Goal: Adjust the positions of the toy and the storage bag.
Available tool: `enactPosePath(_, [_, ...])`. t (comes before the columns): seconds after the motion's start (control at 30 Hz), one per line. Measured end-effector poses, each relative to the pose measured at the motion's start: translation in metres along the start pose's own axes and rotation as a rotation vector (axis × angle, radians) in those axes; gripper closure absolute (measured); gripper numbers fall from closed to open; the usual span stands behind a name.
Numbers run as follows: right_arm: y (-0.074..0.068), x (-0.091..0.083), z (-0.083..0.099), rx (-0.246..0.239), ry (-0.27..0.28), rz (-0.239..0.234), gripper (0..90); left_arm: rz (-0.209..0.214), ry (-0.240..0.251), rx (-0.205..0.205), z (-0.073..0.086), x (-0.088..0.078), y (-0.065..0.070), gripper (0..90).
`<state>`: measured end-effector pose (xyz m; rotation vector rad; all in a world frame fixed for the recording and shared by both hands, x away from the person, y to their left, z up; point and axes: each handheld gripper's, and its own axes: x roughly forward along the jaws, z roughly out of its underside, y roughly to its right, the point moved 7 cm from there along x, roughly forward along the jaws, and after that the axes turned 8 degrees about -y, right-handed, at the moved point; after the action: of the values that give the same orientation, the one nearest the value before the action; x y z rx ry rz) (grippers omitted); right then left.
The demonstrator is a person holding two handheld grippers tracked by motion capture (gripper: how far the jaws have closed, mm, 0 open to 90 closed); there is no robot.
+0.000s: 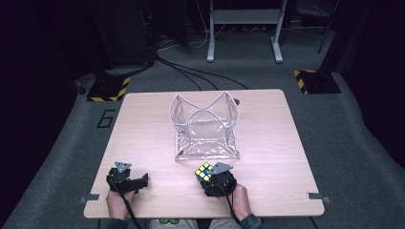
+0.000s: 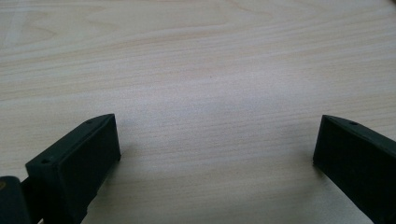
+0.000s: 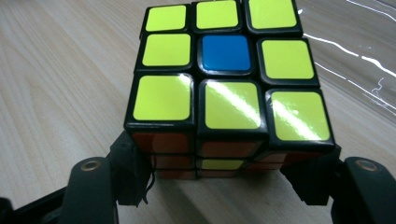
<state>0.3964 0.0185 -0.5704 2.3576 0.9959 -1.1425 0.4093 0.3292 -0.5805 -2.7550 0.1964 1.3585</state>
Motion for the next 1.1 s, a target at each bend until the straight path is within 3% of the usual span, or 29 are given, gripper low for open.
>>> enactPosePath(0.13, [0.001, 0.000, 0.000, 0.009, -0.002, -0.011, 32.9, 0.000, 0.000, 0.000, 0.000, 0.000, 0.000, 0.1])
enactPosePath(0.3, [0.004, -0.001, 0.002, 0.033, -0.003, -0.033, 20.1, 0.000, 0.000, 0.000, 0.000, 0.000, 0.000, 0.1])
enactPosePath(0.57, [0.011, -0.010, 0.004, 0.056, 0.017, -0.052, 9.0, 0.001, 0.000, 0.000, 0.000, 0.000, 0.000, 0.1])
enactPosePath(0.9, [0.019, -0.024, 0.007, 0.087, 0.027, -0.078, 6.9, 0.000, 0.003, -0.005, 0.000, 0.000, 0.000, 0.1])
enactPosePath(1.1, [0.031, -0.037, 0.009, 0.114, 0.045, -0.071, 7.4, 0.001, 0.004, -0.005, 0.000, 0.000, 0.000, 0.1])
